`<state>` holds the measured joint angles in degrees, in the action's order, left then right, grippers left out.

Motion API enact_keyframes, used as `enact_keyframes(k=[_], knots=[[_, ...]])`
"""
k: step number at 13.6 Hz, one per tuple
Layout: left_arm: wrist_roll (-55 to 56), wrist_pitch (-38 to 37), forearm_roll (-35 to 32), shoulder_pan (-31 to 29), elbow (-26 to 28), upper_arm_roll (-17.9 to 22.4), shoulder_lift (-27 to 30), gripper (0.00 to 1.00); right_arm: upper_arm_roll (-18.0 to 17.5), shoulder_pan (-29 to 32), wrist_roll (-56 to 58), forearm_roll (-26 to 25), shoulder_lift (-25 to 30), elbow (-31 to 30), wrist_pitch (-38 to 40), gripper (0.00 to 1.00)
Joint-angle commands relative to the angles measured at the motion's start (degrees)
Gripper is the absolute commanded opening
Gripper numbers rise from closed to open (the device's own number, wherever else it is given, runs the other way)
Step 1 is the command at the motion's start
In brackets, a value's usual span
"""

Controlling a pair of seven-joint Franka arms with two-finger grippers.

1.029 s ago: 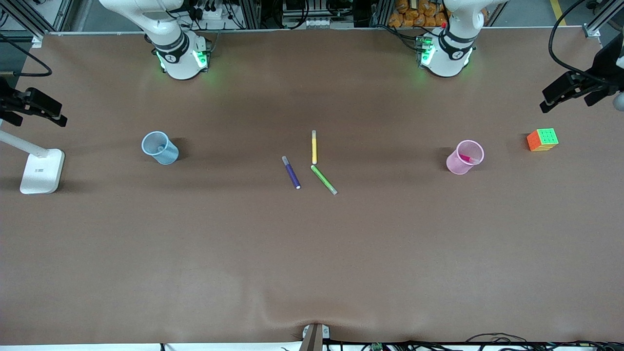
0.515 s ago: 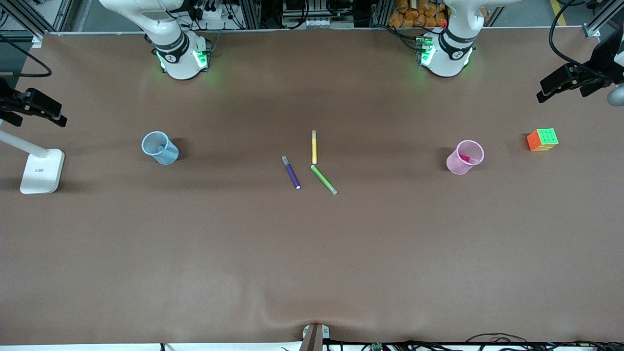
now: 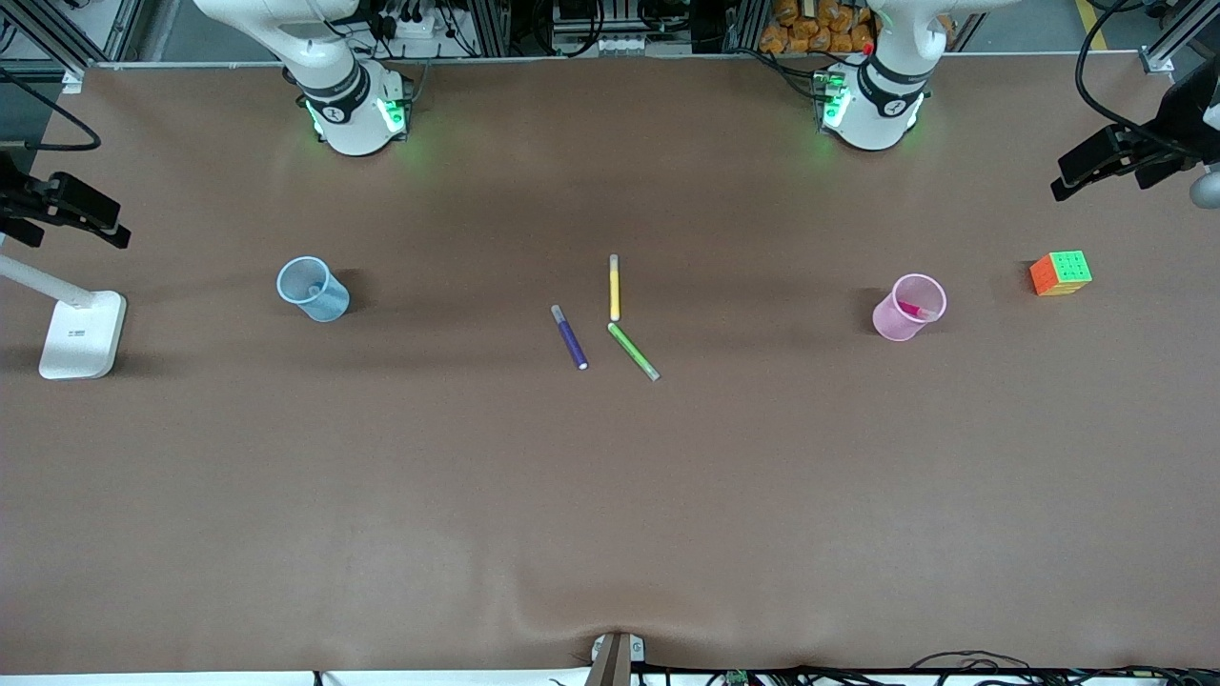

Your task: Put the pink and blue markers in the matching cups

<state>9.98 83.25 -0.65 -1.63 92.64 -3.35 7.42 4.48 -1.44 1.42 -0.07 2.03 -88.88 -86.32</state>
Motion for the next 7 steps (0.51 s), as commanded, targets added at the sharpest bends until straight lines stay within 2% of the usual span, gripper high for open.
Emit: enact_keyframes(k=[1, 2, 7], knots=[[-0.1, -1.0, -2.9, 0.8, -1.4, -0.5, -0.1, 1.00, -0.4, 0.8, 0.5, -0.6, -0.5, 1.1, 0.8, 1.00], [0.4, -1.0, -2.9, 0.7, -1.3, -1.6, -0.1, 1.00, -0.4, 1.0, 0.5, -0.6, -0.5, 1.1, 0.8, 1.00], [-0.7, -0.8, -2.7, 0.3, -1.7, -1.8, -0.9, 1.00, -0.4, 1.7, 0.4, -0.6, -1.1, 1.2, 0.8, 1.00]])
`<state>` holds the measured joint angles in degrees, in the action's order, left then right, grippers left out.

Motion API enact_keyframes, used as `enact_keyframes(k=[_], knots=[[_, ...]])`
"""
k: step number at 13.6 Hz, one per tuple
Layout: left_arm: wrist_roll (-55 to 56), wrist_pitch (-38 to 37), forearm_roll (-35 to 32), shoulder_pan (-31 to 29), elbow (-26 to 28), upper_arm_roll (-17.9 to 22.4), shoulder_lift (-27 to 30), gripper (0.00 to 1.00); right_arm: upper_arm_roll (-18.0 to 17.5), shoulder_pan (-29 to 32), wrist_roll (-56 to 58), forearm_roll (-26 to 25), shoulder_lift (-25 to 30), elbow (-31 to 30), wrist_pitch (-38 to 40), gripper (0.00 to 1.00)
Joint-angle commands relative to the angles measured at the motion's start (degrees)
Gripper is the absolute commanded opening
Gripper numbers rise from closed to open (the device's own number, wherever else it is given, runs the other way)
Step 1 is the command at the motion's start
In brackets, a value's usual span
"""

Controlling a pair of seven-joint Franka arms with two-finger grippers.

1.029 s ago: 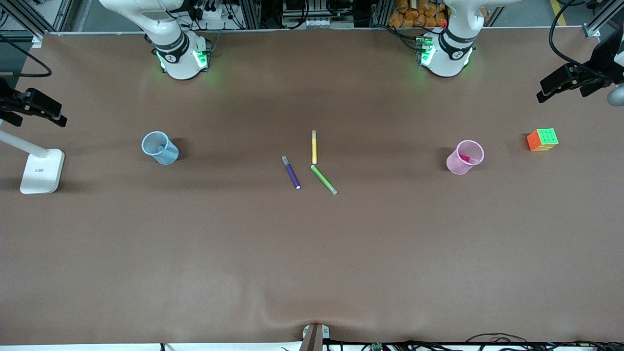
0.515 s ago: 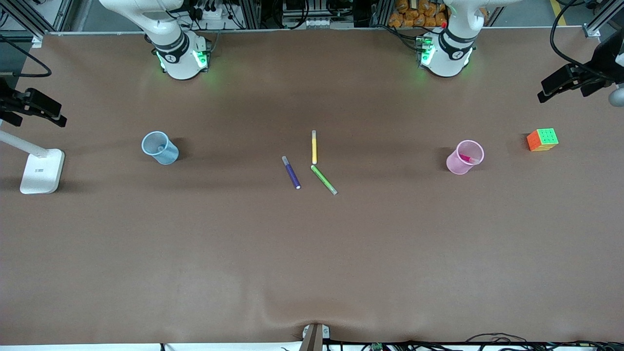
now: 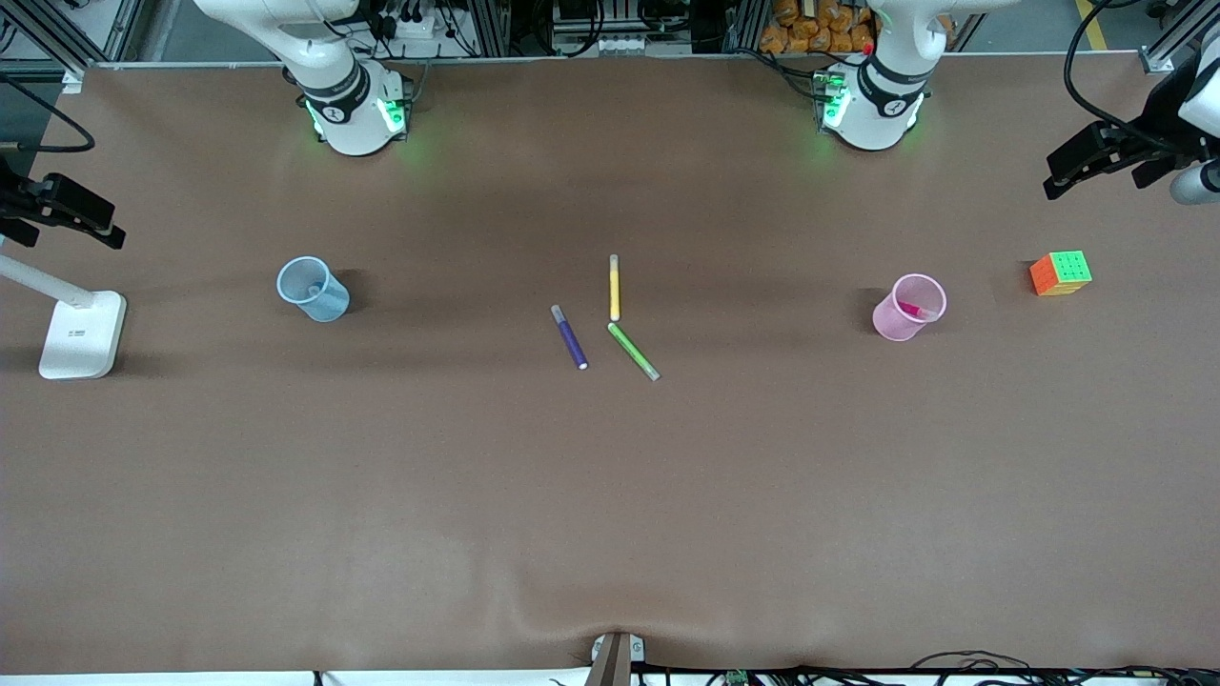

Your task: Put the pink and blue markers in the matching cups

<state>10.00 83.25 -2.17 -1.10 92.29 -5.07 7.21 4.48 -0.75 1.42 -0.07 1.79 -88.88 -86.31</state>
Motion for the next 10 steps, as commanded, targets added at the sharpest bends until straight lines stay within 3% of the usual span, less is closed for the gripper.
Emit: enact_keyframes(k=[1, 10], knots=[[-0.8, -0.8, -1.1, -0.3, -1.3, 0.0, -0.9, 1.00, -0.4, 1.2, 0.6, -0.6, -0.9, 1.2, 0.8, 1.00], [-0.7, -0.8, -1.0, -0.4, -3.4, 0.0, -1.6, 1.00, -0.5, 1.1, 0.5, -0.6, -0.9, 1.2, 0.7, 1.00]])
